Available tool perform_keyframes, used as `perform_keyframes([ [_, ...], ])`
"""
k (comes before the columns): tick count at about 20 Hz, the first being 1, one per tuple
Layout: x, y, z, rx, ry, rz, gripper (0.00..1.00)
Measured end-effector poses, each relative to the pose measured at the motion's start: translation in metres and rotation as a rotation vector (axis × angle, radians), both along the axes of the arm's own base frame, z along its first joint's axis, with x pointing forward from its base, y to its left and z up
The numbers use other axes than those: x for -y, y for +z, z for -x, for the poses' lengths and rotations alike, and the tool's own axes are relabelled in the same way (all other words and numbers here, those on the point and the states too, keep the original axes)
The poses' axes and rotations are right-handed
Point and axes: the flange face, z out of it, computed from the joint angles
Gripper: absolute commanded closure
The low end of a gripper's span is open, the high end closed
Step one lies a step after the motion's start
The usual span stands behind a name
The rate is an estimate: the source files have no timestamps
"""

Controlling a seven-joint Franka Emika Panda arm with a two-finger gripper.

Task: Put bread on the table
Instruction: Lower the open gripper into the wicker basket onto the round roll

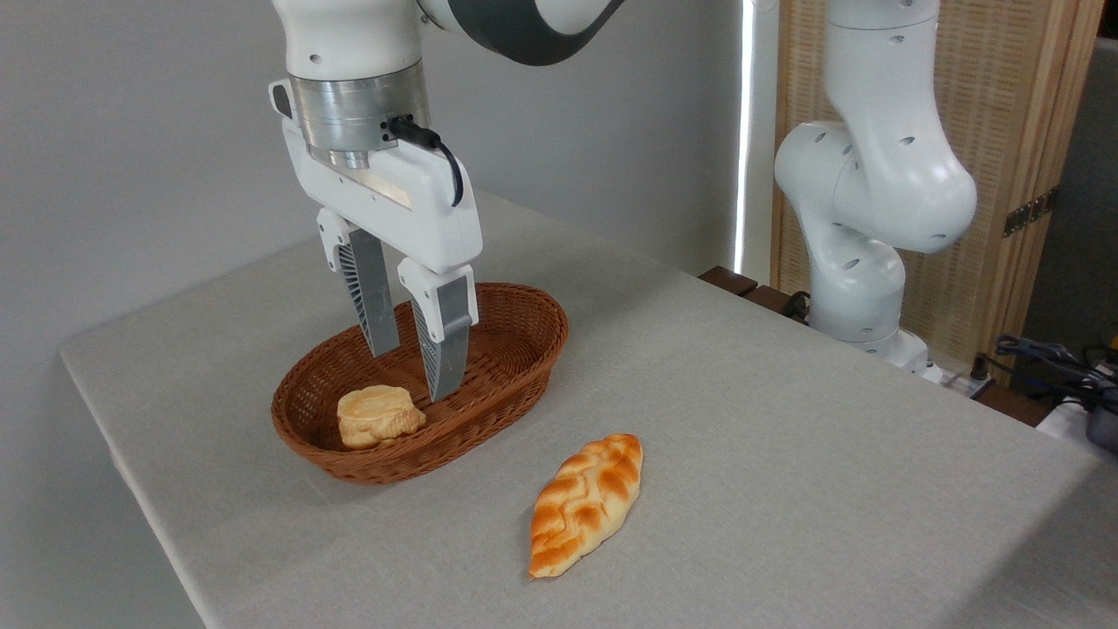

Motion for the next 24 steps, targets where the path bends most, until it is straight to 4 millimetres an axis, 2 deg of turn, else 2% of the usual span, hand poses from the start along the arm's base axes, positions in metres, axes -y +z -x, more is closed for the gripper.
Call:
perform_keyframes([
  [2, 0.003, -0.003, 0.003, -0.03, -0.007, 0.0, 0.0],
  [5, 0.021, -0.014, 0.008, -0.09, -0.039, -0.003, 0.0],
  [12, 0.032, -0.021, 0.008, -0.106, -0.059, -0.004, 0.0],
  [16, 0.047, -0.027, 0.008, -0.102, -0.085, -0.004, 0.0],
  [24, 0.098, -0.07, 0.003, -0.081, -0.161, 0.001, 0.0],
])
